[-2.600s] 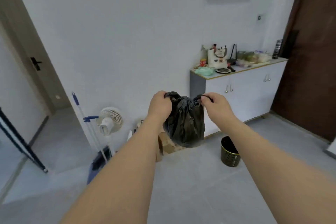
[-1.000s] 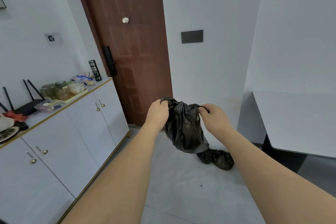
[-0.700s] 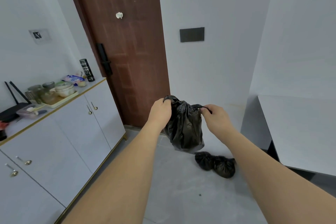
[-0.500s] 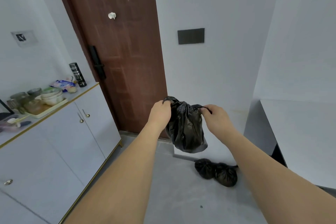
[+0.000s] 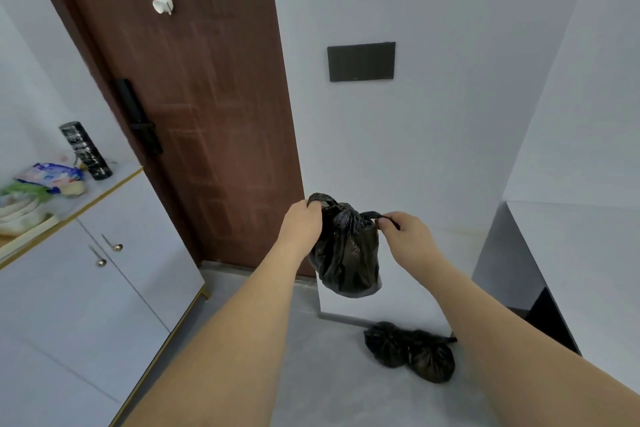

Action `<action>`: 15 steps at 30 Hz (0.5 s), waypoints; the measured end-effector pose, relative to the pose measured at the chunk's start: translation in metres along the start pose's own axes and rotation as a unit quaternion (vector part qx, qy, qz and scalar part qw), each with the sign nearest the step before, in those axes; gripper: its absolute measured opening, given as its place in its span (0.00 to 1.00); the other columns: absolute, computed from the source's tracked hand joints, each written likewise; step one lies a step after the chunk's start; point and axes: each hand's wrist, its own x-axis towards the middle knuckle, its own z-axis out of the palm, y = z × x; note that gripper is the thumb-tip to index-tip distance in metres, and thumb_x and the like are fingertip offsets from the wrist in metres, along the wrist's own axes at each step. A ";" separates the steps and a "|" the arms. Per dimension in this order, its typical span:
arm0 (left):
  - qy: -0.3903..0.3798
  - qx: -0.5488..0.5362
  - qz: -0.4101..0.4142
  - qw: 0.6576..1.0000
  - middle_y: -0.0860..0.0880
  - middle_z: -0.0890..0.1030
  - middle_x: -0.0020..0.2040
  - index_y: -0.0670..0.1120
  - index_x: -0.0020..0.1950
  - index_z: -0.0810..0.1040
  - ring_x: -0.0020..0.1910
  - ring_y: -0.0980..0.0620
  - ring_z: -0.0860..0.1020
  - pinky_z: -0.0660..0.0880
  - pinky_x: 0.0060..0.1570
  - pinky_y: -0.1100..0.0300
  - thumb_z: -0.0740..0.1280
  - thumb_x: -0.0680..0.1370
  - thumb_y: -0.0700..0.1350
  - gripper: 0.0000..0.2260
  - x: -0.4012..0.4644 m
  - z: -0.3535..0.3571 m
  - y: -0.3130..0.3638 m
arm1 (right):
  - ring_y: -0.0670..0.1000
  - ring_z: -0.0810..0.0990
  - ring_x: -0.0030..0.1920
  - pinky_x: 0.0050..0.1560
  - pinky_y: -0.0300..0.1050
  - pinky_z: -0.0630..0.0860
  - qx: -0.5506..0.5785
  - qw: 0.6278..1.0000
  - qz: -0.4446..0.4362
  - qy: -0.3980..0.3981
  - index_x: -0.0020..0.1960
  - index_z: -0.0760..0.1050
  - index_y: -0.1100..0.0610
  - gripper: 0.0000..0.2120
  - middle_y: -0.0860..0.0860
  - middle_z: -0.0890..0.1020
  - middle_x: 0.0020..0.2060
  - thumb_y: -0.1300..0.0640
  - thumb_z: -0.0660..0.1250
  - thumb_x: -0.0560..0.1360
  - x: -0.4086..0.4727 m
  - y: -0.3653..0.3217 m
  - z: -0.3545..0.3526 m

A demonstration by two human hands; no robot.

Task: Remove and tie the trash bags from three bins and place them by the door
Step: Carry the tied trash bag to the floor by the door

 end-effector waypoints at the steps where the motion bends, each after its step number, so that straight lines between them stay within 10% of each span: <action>1: -0.001 0.000 -0.003 1.000 0.49 0.73 0.37 0.45 0.38 0.71 0.36 0.51 0.69 0.65 0.38 0.54 0.53 0.79 0.46 0.13 0.014 0.005 -0.002 | 0.51 0.73 0.36 0.35 0.41 0.69 0.004 1.000 0.004 -0.006 0.48 0.79 0.57 0.12 0.53 0.79 0.38 0.54 0.58 0.80 0.015 0.005 0.003; 15: -0.013 0.003 -0.097 0.995 0.46 0.78 0.35 0.43 0.41 0.77 0.35 0.48 0.73 0.67 0.36 0.56 0.56 0.75 0.45 0.12 0.200 0.062 -0.043 | 0.48 0.75 0.39 0.37 0.39 0.68 0.028 0.994 0.065 -0.079 0.48 0.79 0.57 0.12 0.49 0.79 0.38 0.55 0.58 0.80 0.208 0.070 0.052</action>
